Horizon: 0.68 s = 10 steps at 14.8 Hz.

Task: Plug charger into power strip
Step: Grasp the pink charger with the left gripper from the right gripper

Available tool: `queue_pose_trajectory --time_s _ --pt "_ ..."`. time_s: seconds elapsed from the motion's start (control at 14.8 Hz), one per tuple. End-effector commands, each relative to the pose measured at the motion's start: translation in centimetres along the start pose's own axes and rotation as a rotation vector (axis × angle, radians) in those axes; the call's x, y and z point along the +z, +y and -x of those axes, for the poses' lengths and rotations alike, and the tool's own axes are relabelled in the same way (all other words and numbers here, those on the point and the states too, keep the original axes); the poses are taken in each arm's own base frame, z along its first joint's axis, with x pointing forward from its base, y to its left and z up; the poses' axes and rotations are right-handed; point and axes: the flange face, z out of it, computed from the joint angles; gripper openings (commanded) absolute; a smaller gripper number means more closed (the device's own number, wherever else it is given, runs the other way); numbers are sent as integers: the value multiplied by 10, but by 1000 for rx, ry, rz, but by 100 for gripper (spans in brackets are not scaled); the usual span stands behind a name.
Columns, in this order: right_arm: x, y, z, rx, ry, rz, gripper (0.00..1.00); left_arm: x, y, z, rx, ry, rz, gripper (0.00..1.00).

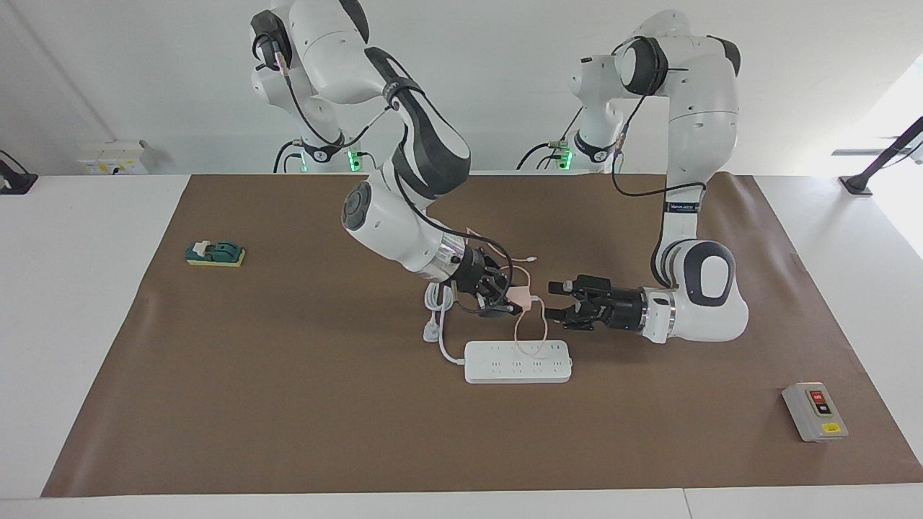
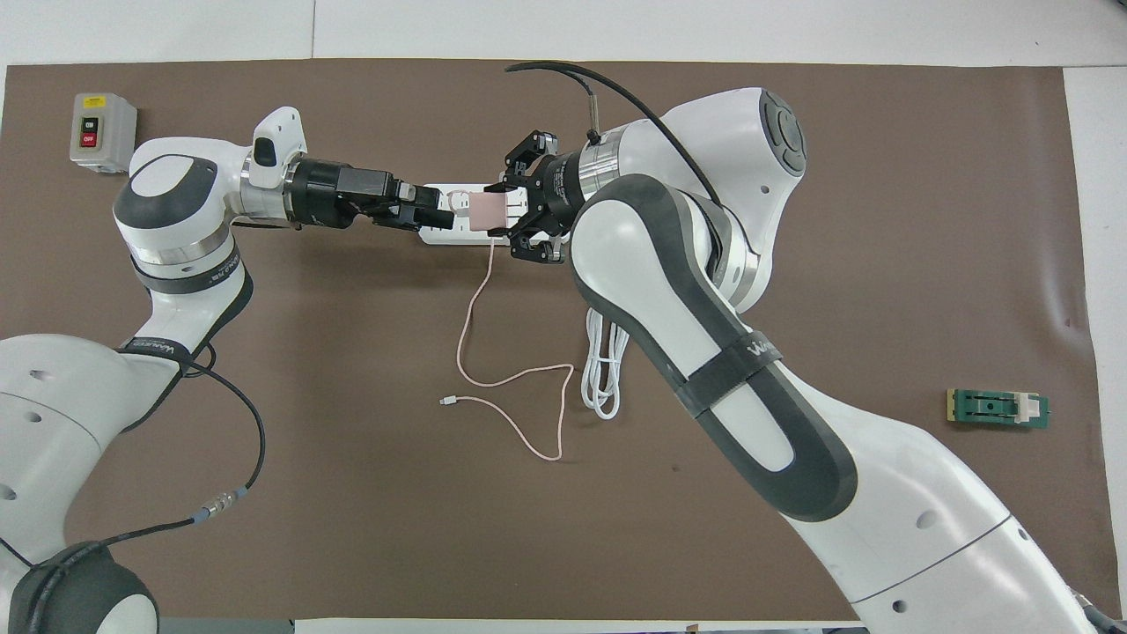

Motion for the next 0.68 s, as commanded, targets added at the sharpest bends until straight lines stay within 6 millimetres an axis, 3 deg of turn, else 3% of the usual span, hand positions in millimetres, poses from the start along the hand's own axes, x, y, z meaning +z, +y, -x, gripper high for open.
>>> queue_pose_trajectory --time_s 0.0,0.47,0.61 --pt "10 -9 2 20 -17 4 0 -3 -4 4 39 1 32 100" --pt "7 -9 4 39 -54 25 0 -2 -13 -4 39 88 -5 100" --pt "5 -10 3 45 -60 21 0 4 -13 11 18 98 -14 100"
